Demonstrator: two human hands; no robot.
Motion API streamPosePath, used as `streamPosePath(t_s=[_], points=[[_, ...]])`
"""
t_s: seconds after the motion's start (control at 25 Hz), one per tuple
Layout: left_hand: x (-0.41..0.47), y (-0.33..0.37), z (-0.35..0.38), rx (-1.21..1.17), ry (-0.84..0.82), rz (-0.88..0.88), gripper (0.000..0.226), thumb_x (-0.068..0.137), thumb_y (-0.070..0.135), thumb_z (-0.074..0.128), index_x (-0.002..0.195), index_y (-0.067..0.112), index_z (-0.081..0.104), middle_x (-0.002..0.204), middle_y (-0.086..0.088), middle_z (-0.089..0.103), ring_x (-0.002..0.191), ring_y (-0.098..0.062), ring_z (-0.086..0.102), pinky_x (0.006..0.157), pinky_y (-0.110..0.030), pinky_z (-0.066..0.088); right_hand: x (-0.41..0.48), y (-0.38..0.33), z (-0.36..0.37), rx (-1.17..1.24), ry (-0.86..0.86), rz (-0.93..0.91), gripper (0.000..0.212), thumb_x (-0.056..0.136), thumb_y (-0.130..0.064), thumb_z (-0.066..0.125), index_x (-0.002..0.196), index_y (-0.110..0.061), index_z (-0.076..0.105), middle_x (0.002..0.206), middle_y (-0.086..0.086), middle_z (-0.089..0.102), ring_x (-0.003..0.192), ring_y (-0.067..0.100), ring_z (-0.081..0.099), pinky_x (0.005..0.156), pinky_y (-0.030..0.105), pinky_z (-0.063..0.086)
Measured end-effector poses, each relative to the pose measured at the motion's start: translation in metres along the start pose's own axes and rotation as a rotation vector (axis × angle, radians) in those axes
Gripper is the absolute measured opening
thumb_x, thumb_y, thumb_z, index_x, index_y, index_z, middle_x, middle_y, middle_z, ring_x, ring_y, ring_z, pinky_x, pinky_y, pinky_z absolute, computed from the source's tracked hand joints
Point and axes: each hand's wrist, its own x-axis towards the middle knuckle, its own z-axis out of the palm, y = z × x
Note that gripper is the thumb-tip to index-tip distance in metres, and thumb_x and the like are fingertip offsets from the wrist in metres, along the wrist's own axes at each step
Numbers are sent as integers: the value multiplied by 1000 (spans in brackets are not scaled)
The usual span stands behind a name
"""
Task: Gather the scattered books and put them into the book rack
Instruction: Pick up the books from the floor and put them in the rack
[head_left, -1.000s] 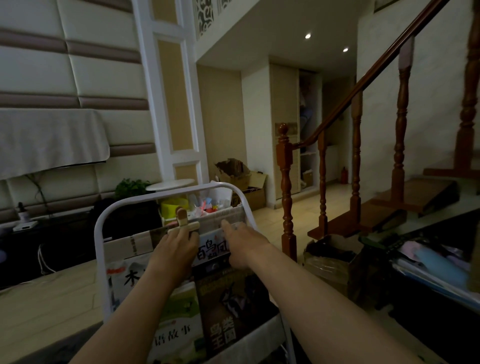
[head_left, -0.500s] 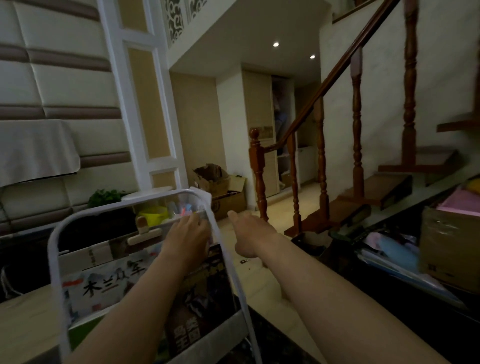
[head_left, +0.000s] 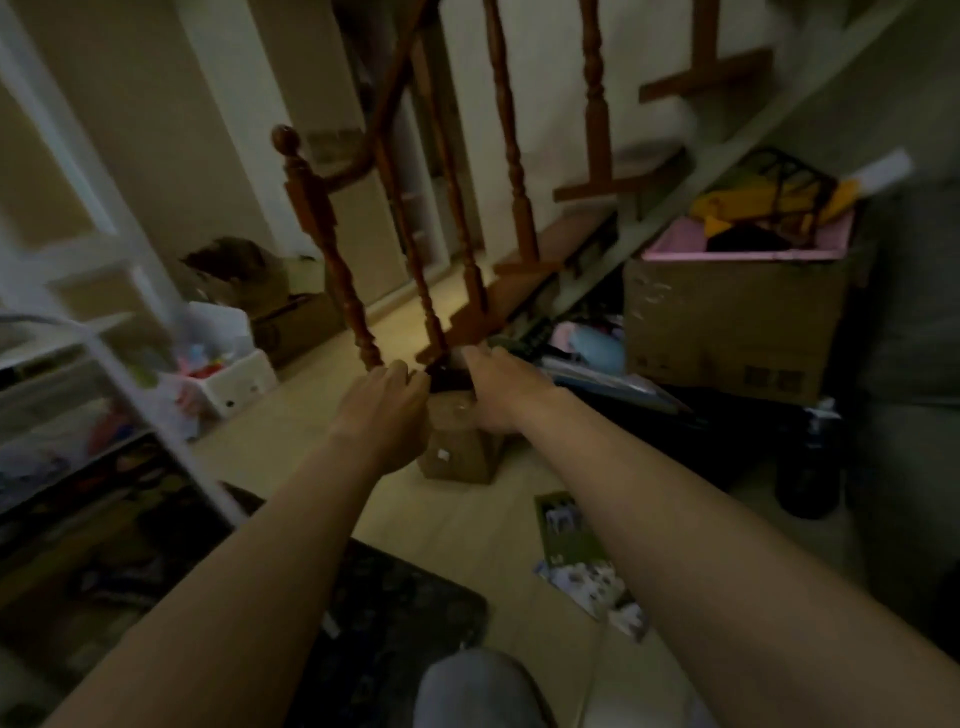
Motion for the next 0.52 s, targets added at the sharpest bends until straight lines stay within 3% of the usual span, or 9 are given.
streamPosePath(t_s=[0.2,0.4,0.52], points=[[42,91,72,-25,-134,122,37,95,36,50,126,17,44,117,-10,48,98,-26,51,80,-38,48,-2,125,42,77,-127,190,73,96,-21,59,155,-19,16,152,19,28,130,42,40,97,47,47],[69,164,168,-64,-269,246,36,96,34,48,126,15,44,119,-11,48,102,-30,50,76,-38,39,-17,240,105,119,-172,445,68,92,-17,64,149,-14,27,134,18,41,108,37,53,83,45,54],[79,198,228,-96,-362,321,48,95,34,50,136,12,39,124,-15,46,106,-33,50,79,-39,40,-24,296,158,135,-203,550,58,91,-17,65,140,-12,34,125,17,46,99,35,55,74,43,48]])
